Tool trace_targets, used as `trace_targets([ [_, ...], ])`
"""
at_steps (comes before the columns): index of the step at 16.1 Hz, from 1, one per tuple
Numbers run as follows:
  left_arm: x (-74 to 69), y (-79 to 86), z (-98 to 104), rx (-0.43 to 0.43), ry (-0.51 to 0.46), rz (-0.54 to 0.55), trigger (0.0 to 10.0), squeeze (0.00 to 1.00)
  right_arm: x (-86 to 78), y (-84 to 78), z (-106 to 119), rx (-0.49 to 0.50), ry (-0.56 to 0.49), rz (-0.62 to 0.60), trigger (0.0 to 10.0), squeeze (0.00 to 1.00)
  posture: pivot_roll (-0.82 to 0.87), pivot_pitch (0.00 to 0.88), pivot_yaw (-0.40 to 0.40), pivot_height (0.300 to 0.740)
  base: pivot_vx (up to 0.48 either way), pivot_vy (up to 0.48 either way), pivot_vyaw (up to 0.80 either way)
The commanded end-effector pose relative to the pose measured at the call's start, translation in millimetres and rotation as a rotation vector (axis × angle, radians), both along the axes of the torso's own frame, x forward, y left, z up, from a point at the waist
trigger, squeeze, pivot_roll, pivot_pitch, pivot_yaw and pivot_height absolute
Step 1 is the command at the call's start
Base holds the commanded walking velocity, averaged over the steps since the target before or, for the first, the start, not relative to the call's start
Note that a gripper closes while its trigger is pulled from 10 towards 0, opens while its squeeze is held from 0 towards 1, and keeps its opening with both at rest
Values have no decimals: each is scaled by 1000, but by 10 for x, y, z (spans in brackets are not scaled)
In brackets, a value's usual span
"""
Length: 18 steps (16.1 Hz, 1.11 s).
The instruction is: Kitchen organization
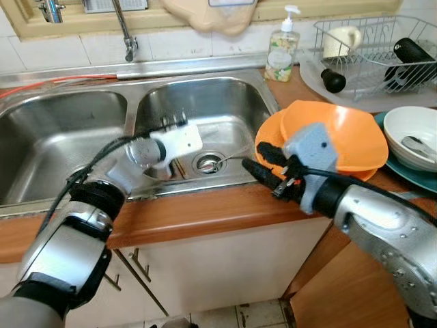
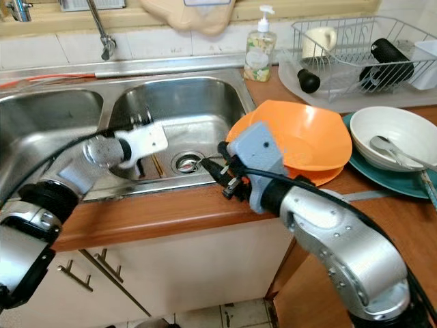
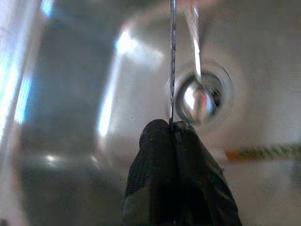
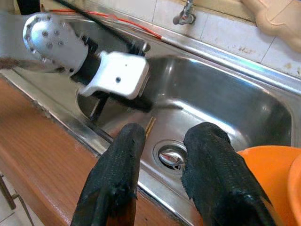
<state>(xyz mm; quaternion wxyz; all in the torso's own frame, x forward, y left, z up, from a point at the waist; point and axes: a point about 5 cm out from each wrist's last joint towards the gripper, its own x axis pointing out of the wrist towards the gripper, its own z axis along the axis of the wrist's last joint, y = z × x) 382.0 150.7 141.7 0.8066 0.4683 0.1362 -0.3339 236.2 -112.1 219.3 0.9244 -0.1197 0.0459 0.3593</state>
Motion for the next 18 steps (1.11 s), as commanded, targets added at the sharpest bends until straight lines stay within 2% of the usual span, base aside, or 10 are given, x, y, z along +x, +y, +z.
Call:
trace_targets([
  [1,15,19,-15,22,39,12,10000,0,34,2,-42,-19,20,-21,10000,0,-153,0,65,740,0,0,0],
  [2,8,22,-47,16,52,20,10000,467,38,3,-45,-21,19,-27,10000,0,-154,0,67,740,0,0,0],
  [3,1,15,-87,1,71,27,10000,1000,48,3,-44,-22,14,-40,10000,0,-161,0,74,740,0,0,0],
  [10,33,13,-28,-52,25,36,10000,1000,130,-31,53,18,-52,-117,10000,0,-160,0,72,740,0,0,0],
  [13,65,0,162,-228,-76,56,10000,1000,247,-158,145,93,-97,-257,10000,0,-151,0,65,740,0,0,0],
  [14,65,0,182,-249,-93,58,10000,1000,256,-173,153,99,-101,-272,10000,0,-153,0,65,740,0,0,0],
  [15,48,-20,239,-351,-118,53,10000,1000,281,-217,183,119,-119,-309,10000,482,-155,0,65,740,0,0,0],
  [16,13,-43,338,-504,-154,49,10000,600,289,-263,205,154,-119,-332,10000,1000,-152,0,60,740,0,0,0],
  [17,-35,-40,437,-644,-190,60,10000,0,282,-297,211,170,-117,-341,10000,1000,-149,0,53,740,0,0,0],
  [18,-83,-27,503,-732,-212,64,10000,0,276,-311,209,180,-116,-343,10000,1000,-148,0,51,740,0,0,0],
])
